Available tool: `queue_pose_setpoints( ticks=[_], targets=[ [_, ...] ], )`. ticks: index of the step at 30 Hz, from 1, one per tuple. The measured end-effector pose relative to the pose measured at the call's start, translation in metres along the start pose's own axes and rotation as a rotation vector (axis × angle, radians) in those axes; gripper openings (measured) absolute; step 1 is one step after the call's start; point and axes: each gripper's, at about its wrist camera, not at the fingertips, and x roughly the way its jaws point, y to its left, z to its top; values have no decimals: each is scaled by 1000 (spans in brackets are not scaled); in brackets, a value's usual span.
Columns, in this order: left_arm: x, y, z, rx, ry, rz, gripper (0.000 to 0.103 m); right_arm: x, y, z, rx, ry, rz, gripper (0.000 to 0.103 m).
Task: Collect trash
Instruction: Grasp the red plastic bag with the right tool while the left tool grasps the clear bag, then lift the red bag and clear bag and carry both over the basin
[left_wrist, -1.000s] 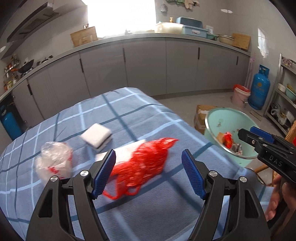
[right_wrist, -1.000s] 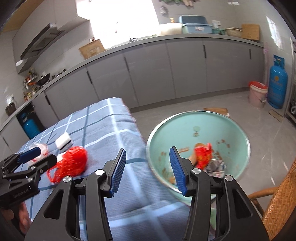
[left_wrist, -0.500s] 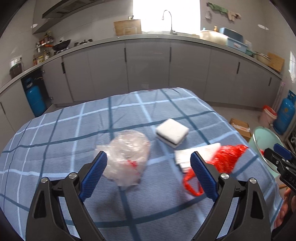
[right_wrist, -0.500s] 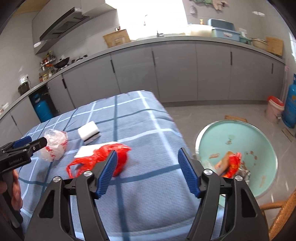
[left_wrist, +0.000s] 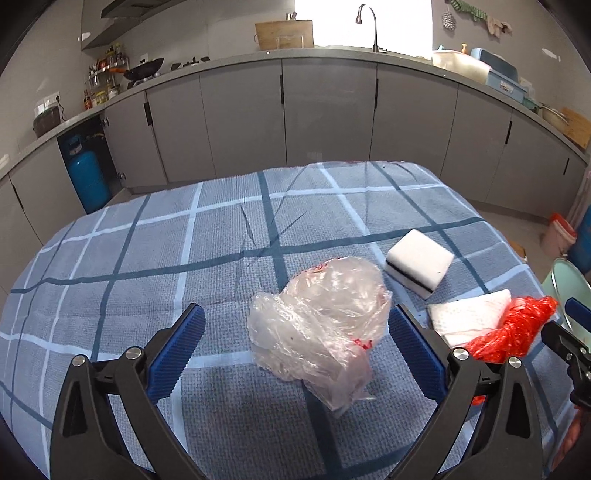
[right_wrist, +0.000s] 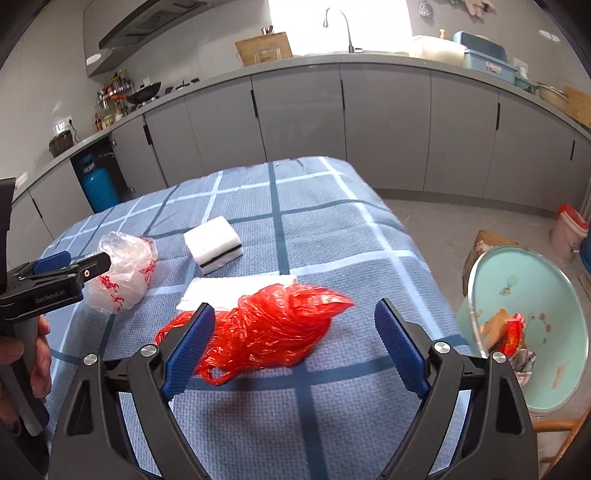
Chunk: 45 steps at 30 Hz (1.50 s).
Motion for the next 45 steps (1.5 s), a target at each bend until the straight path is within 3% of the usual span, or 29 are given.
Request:
queue_pose_setpoints(
  ticks=[12, 14, 15, 16, 17, 23, 30, 45],
  targets=[
    [23, 5, -9, -22, 43, -13, 98, 27, 11, -2, -17, 68, -9, 84],
    [24, 4, -10, -22, 46, -19, 97, 30, 12, -4, -18, 87, 0, 64],
    [24, 3, -11, -22, 46, -22, 94, 31, 12, -5, -20, 96, 4, 59],
    [24, 2, -12, -17, 50, -34, 83, 32, 13, -6, -24, 109, 3, 52],
    [25, 1, -12, -14, 55, -43, 80, 33, 13, -7, -27, 113, 5, 46],
    [22, -6, -18, 5, 66, -76, 57, 28, 15, -11, -39, 120, 14, 34],
    [18, -9, -21, 15, 64, -76, 39, 23, 16, -17, -42, 114, 26, 26],
    [-11, -12, -22, 22, 39, -73, 34, -5, 16, -25, -21, 74, 72, 24]
  ],
)
